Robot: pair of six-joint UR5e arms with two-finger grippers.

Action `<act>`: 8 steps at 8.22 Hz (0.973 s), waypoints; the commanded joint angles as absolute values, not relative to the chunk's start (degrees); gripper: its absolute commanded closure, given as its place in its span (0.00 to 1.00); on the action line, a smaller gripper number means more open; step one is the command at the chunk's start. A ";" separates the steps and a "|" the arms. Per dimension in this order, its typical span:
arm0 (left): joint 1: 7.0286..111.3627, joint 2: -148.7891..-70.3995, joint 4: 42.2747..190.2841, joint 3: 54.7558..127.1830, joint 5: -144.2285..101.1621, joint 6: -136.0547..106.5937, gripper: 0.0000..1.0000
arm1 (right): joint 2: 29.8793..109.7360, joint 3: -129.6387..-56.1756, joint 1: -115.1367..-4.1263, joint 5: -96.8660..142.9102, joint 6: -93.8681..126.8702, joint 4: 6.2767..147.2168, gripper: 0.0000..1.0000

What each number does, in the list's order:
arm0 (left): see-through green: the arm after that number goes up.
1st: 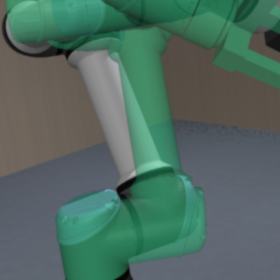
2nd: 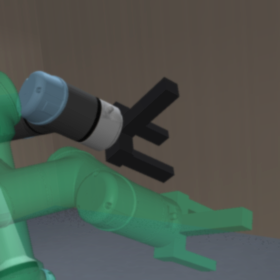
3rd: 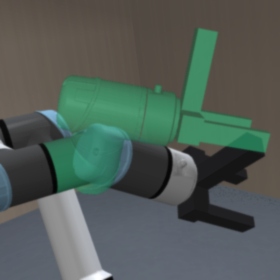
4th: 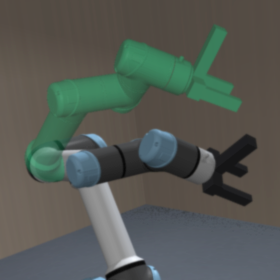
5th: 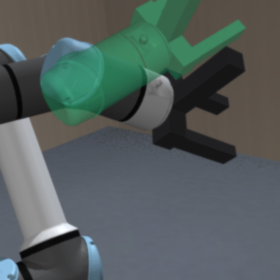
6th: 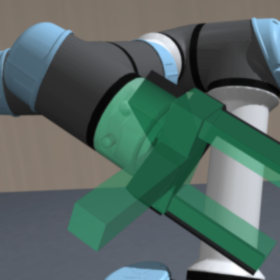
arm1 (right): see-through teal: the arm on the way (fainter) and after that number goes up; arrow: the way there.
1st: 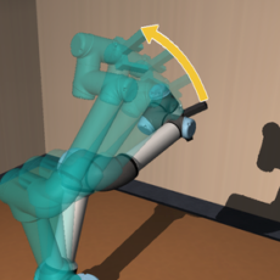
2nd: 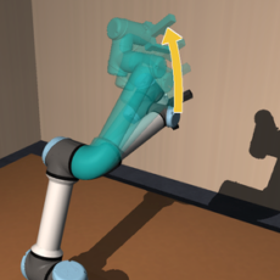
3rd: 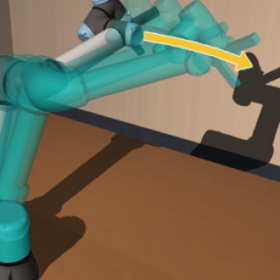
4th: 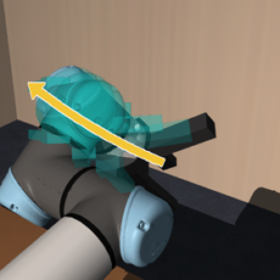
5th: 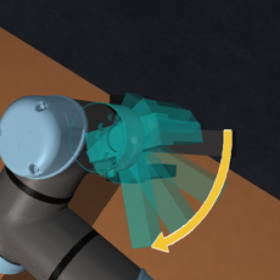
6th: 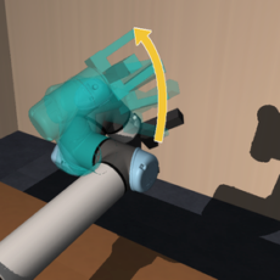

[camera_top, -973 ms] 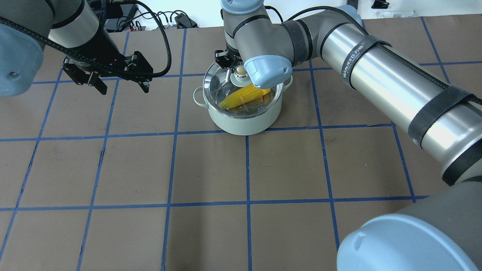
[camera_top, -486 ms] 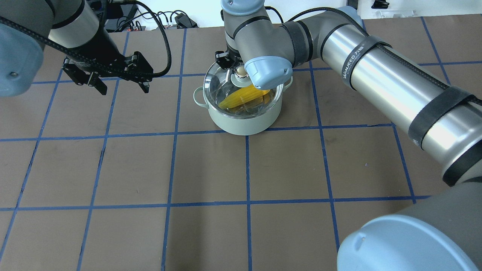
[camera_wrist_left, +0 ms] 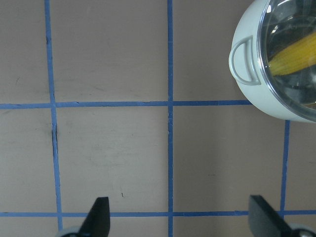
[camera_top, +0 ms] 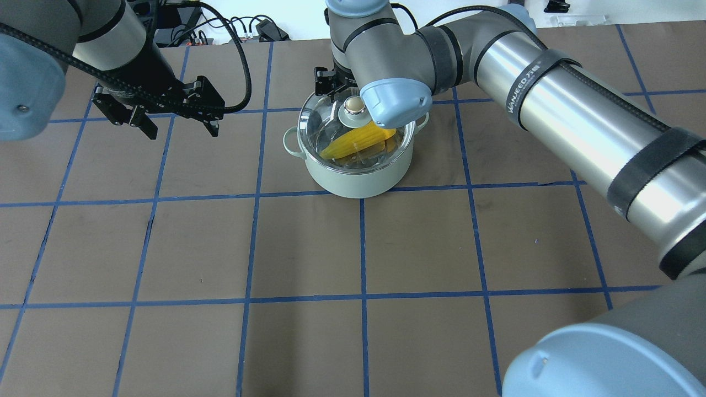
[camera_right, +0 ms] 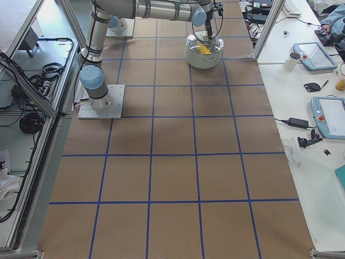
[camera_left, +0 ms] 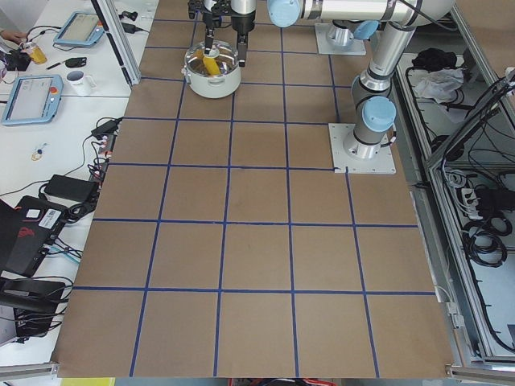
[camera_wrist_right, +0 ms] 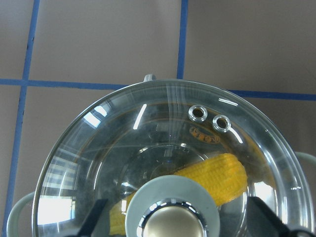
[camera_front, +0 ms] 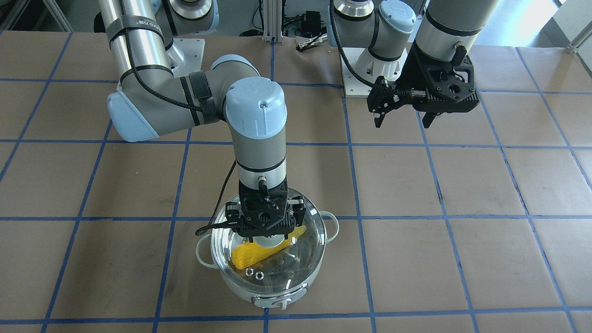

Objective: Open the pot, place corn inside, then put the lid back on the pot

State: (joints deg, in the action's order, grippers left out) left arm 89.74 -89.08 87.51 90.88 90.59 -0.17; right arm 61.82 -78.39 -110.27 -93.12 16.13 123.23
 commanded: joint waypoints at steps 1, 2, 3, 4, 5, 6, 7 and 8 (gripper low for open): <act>89.74 -89.12 87.54 90.88 90.62 -0.18 0.00 | 67.82 -78.83 -108.38 -92.73 16.00 116.08 0.00; 89.74 -89.03 87.54 90.88 90.62 -0.18 0.00 | 72.20 -80.06 -106.11 -92.81 14.78 109.40 0.00; 89.74 -89.03 87.54 90.88 90.62 -0.18 0.00 | 77.81 -82.68 -103.65 -92.81 10.76 105.25 0.00; 89.74 -89.03 87.54 90.88 90.62 -0.35 0.00 | 83.44 -86.27 -100.84 -92.90 7.16 101.29 0.00; 89.74 -88.95 87.54 90.88 90.62 -0.35 0.00 | 87.93 -88.22 -97.77 -92.81 6.08 97.42 0.00; 89.74 -88.86 87.54 90.88 90.53 -0.35 0.00 | 90.94 -88.33 -95.21 -92.90 5.72 91.64 0.00; 89.39 -88.77 87.63 90.88 90.18 -0.35 0.00 | 92.79 -88.50 -93.79 -92.73 5.63 87.58 0.00; 89.21 -88.68 87.63 90.79 90.26 -0.18 0.00 | 93.25 -88.77 -93.61 -92.72 5.71 86.76 0.00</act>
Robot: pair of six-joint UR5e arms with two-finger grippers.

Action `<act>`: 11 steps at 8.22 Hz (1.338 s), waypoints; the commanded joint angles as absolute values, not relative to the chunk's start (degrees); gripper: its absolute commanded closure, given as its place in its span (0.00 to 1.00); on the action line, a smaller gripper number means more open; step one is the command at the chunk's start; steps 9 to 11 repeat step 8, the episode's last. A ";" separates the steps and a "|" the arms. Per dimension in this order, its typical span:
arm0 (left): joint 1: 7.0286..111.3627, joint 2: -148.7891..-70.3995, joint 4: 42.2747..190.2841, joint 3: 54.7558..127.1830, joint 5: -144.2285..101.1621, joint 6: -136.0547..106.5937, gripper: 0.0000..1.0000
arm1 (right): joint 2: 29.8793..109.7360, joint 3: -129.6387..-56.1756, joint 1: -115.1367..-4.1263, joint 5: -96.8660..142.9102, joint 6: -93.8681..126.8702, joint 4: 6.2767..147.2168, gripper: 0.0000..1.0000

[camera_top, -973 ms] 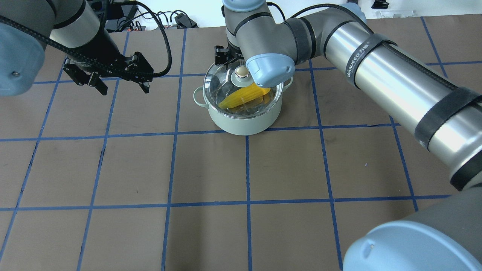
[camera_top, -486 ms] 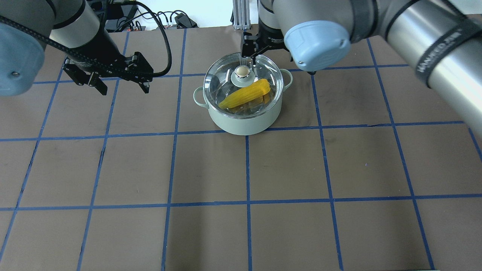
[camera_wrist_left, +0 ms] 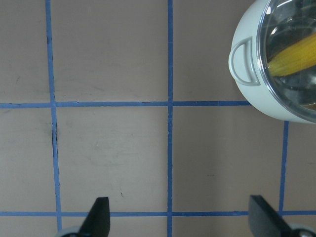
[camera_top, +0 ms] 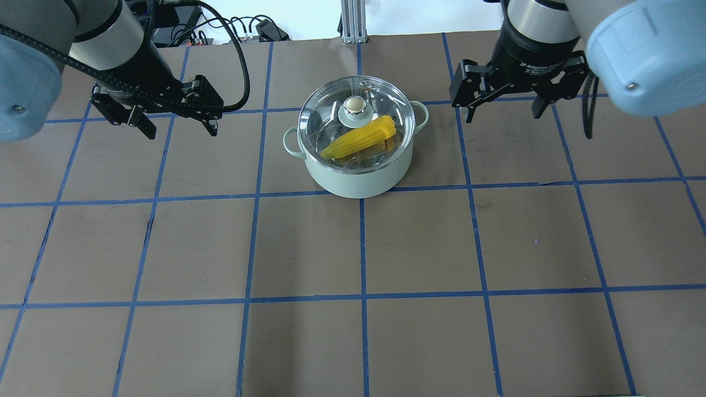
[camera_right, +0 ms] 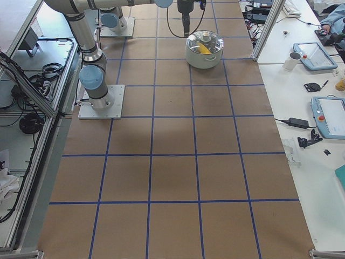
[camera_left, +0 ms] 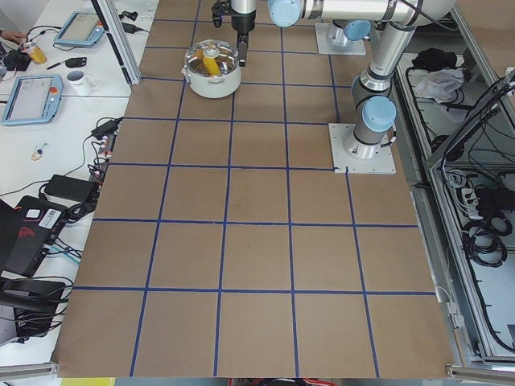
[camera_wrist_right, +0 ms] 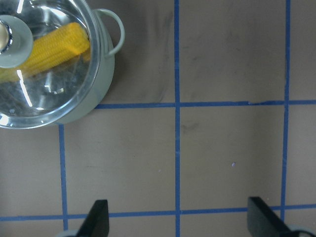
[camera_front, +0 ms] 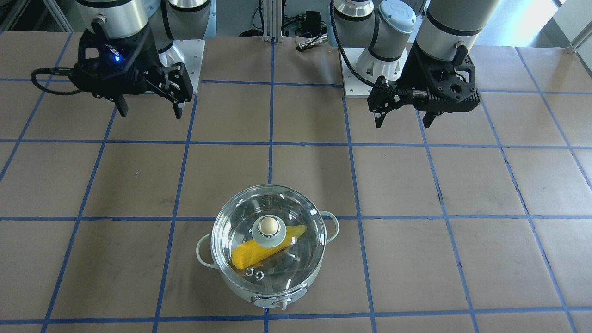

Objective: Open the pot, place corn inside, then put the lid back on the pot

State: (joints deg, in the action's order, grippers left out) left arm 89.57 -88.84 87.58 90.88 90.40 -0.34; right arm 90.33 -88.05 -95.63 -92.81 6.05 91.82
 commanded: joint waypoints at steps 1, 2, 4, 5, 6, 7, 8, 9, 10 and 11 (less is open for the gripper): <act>89.21 -88.68 87.63 90.88 90.44 -0.18 0.00 | 93.60 -88.86 -93.60 -92.90 5.71 86.57 0.00; 89.21 -88.68 87.71 90.88 90.53 -0.18 0.00 | 93.86 -88.94 -93.60 -92.90 5.63 86.49 0.00; 89.30 -88.77 87.71 90.88 90.62 -0.18 0.00 | 93.87 -88.86 -93.60 -92.90 4.32 86.66 0.00; 89.30 -88.77 87.71 90.88 90.70 -0.18 0.00 | 93.87 -88.86 -93.60 -92.90 3.18 86.66 0.00; 89.30 -88.68 87.71 90.88 90.70 -0.18 0.00 | 93.87 -88.86 -93.52 -93.07 3.08 86.75 0.00; 89.30 -88.77 87.71 90.88 90.70 -0.18 0.00 | 93.87 -88.86 -93.52 -93.16 3.08 86.84 0.00; 89.30 -88.68 87.71 90.88 90.70 -0.18 0.00 | 93.87 -88.86 -93.52 -93.25 2.99 86.84 0.00; 89.30 -88.68 87.71 90.88 90.70 -0.18 0.00 | 93.87 -88.86 -93.52 -93.25 2.99 86.84 0.00; 89.30 -88.68 87.71 90.88 90.70 -0.18 0.00 | 93.87 -88.86 -93.52 -93.25 2.99 86.84 0.00; 89.30 -88.68 87.71 90.88 90.70 -0.18 0.00 | 93.87 -88.86 -93.52 -93.25 2.99 86.84 0.00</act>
